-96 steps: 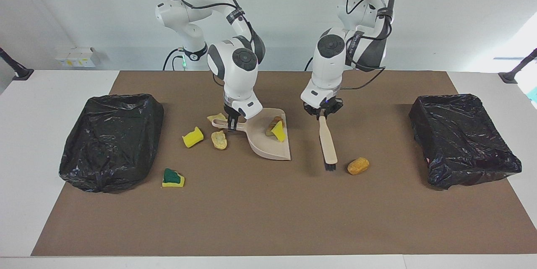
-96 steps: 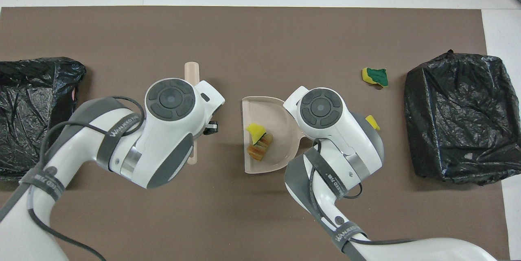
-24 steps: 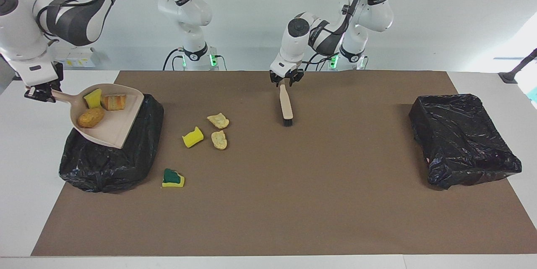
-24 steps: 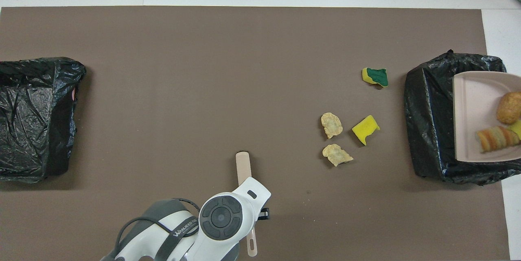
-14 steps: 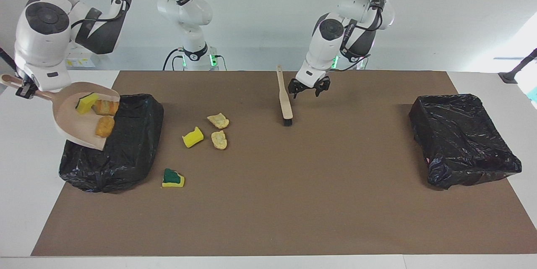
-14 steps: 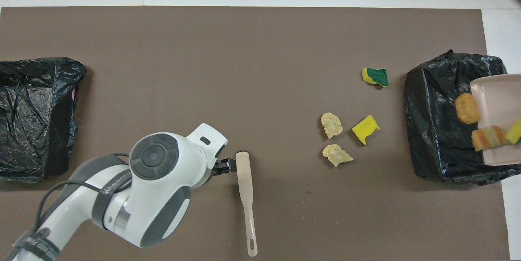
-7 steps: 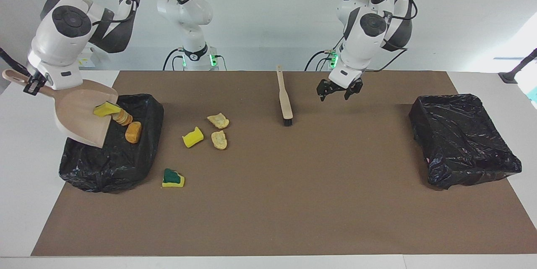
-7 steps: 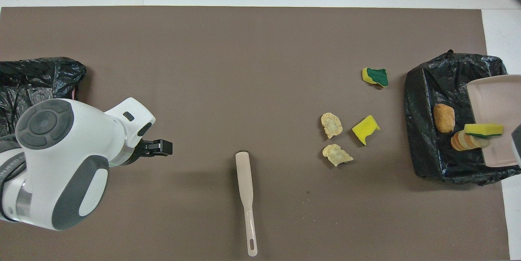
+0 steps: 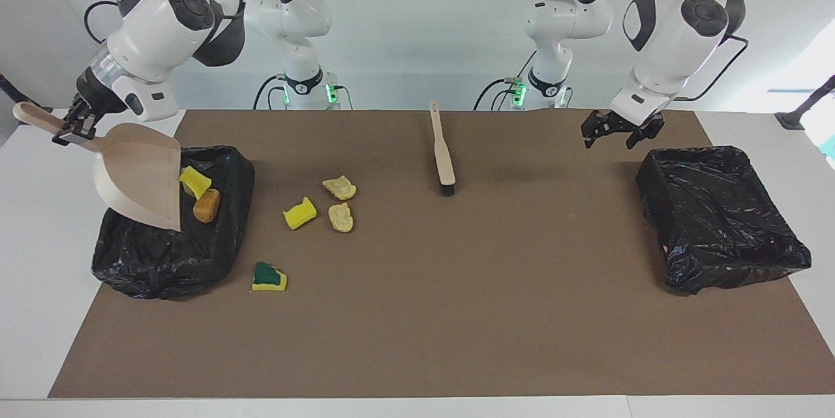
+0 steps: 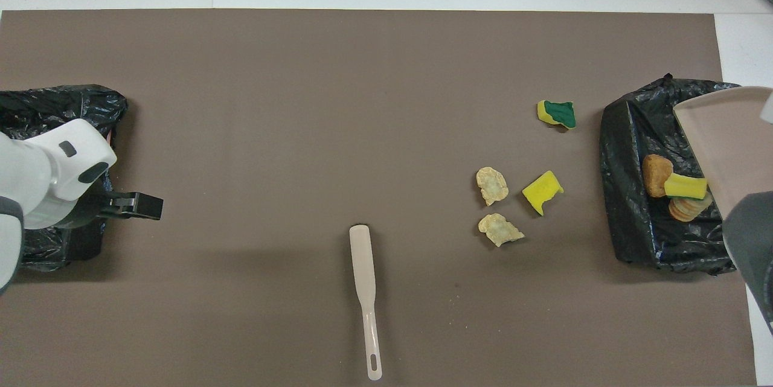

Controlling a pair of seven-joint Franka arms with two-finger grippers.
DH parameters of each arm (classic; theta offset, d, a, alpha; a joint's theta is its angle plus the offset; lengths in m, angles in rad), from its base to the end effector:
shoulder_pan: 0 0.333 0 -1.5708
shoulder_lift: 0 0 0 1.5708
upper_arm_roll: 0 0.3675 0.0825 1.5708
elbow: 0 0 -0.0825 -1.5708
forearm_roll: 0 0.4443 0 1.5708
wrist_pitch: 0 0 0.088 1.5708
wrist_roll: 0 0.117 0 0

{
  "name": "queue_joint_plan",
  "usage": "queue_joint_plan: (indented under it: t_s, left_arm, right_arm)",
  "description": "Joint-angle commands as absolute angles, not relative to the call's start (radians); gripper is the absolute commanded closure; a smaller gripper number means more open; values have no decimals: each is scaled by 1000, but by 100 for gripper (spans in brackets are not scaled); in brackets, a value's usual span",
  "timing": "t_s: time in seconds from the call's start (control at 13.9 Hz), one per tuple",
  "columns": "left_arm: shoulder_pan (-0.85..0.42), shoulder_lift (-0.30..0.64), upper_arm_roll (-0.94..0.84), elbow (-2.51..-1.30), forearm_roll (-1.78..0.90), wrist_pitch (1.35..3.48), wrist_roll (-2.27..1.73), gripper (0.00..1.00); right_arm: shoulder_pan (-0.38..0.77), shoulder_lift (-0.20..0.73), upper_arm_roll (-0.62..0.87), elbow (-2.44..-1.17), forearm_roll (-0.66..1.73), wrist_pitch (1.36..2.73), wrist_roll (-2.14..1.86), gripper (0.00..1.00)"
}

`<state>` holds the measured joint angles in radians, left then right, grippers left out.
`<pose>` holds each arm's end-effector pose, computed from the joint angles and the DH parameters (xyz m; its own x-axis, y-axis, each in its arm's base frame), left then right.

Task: Sweep and dump trash in bin
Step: 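Tip the dustpan into the bin while the left gripper withdraws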

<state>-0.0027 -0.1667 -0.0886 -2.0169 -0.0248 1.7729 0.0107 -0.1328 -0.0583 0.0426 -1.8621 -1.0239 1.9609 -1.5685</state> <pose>0.5463 -0.0548 0.5420 0.9925 -0.0942 -0.0777 -0.0937 -0.9955 0.0100 0.6176 -0.1193 0.6156 -0.1475 0.5342 -0.8324 0.9713 0.2370 -0.0201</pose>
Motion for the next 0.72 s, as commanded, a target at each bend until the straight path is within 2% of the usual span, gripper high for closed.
queue_joint_plan:
  t_s: [0.0,0.29,0.43,0.65]
  left_arm:
    - [6,-143,-103,-1875,-8,1657,20,0]
    - [8,-112,-100,-1682,-6,1518,18,0]
    - [6,-124,-91,-1657,-6,1454,15,0]
    - [6,-133,-83,-1664,-9,1477,9,0]
  right_arm:
    - [-141,-84,38,-1881,-1032,1994,-1621,100]
    - [-147,-75,37,-1821,-838,2005,-1741,100]
    - [-160,-69,31,-1810,-694,2013,-1732,100]
    - [-187,-61,26,-1802,-537,1993,-1672,100]
